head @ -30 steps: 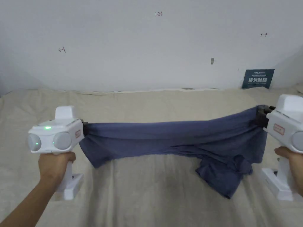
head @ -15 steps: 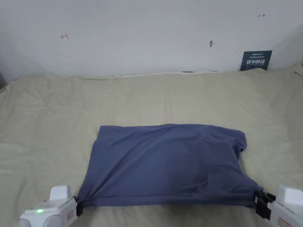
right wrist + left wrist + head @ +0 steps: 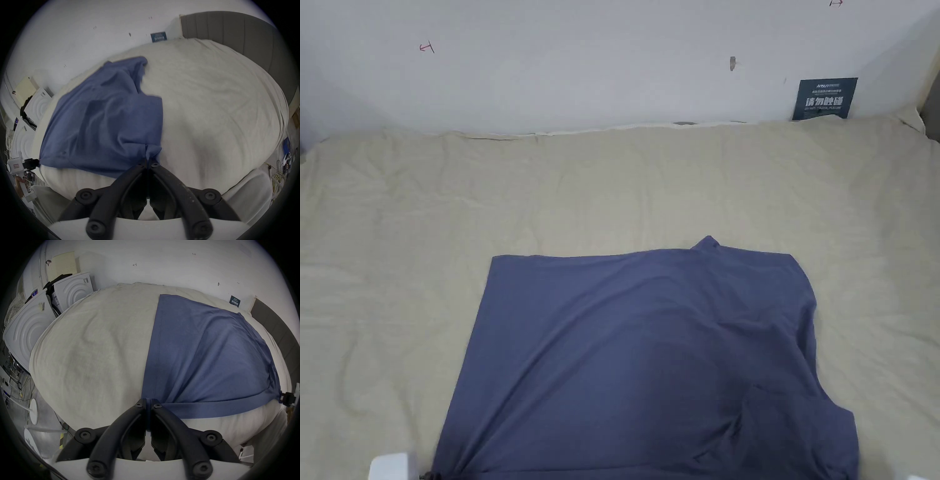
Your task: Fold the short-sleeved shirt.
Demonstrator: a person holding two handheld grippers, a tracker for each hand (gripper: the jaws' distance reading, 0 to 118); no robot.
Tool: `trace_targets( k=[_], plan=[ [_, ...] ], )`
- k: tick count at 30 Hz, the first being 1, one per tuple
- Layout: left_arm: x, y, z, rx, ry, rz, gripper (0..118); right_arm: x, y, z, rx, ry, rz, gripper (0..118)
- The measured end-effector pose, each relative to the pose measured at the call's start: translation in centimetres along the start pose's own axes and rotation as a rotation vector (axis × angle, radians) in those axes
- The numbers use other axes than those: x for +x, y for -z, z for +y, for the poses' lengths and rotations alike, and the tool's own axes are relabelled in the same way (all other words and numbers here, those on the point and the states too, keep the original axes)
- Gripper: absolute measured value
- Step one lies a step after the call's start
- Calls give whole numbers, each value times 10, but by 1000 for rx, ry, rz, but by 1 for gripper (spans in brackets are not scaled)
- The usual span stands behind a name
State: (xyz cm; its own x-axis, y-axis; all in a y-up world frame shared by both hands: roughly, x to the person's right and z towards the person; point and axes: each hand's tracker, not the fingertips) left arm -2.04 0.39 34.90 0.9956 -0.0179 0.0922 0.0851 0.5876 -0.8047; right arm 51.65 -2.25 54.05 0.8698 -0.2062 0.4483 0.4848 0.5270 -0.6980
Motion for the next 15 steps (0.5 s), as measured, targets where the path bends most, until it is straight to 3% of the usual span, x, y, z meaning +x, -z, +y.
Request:
trace_targets(
  k=[3, 5, 6, 7, 9, 12, 15],
  plan=[
    [9, -6, 5, -13, -20, 14, 6, -8, -1, 6, 11, 3, -25, 4],
    [14, -7, 8, -24, -16, 27, 27, -13, -3, 11, 5, -10, -48, 19],
    [11, -1, 11, -27, -9, 28, 51, -18, -6, 15, 7, -19, -61, 30],
    [14, -4, 15, -29, -10, 42, 83, -22, -10, 21, 23, -35, -74, 56],
    [17, -14, 25, -9, -39, 35, 113, -33, -21, 35, 97, -72, -119, 101],
    [30, -47, 50, 165, -124, -48, 117, -52, -45, 63, 264, -81, -113, 113],
    [39, -66, 76, 298, -151, -82, 117, -72, -69, 93, 383, -104, -75, 110]
  ],
)
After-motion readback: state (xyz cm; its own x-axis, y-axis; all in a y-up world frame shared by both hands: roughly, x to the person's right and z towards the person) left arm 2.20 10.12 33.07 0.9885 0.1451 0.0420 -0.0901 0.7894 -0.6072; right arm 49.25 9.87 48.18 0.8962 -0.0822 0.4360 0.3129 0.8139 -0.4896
